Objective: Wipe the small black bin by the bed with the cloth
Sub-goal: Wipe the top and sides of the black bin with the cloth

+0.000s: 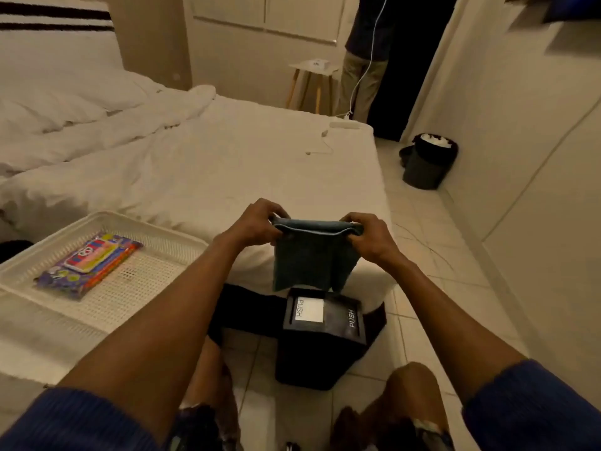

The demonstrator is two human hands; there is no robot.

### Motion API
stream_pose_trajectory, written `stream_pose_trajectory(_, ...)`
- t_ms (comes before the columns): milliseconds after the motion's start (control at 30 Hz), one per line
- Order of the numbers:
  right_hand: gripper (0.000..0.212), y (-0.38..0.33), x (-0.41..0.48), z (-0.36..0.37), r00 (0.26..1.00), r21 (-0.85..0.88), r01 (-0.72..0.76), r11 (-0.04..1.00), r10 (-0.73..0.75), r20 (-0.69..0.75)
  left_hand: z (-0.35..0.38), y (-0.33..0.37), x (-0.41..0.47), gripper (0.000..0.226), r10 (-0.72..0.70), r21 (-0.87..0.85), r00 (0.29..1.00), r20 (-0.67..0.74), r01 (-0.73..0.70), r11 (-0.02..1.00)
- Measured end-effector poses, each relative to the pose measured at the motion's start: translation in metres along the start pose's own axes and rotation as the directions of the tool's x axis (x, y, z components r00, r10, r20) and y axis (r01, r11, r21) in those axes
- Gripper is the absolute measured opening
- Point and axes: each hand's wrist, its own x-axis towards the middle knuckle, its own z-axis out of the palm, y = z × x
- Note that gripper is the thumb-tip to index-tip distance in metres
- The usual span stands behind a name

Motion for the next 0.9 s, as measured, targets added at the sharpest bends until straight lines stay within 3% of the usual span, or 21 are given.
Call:
stream_pose_trajectory(167,0.024,0.07,-0.036,-0.002,0.976,-0.06,-0.145,0.988,0.152,0.157,0.084,-0.016,0.002,0.022,-0.054,-0.117,0.982,0.18,0.076,0.99)
stream_pose_trajectory(333,0.019,0.126,-0.059,0.023,0.917,-0.038,-0.231,0.972,0.231,0.326,0.148,-0.047,0.007,0.03,-0.165,-0.09,0.906,0.391,0.215,0.972)
stream_pose_trajectory(433,0.02,0.158,-0.056,0.048,0.896,-0.061,-0.241,0.969,0.246,0.37,0.181,-0.071,0.02,0.027,-0.208,-0.059,0.882,0.423,0.256,0.965)
stream_pose_trajectory(767,0.012,0.227,-0.01,0.122,0.905,-0.117,-0.411,0.904,0.42,0.066,0.233,-0.121,0.103,0.025,-0.174,-0.183,0.956,0.235,0.22,0.958)
stream_pose_trajectory(833,0.006,0.231,-0.015,0.137,0.908,-0.16,-0.416,0.895,0.417,-0.029,0.238,-0.13,0.107,0.025,-0.14,-0.193,0.978,0.154,0.169,0.966)
stream_pose_trajectory(900,0.018,0.232,-0.027,0.155,0.909,-0.23,-0.417,0.879,0.401,-0.113,0.244,-0.142,0.099,0.029,-0.102,-0.162,0.994,0.036,0.106,0.981)
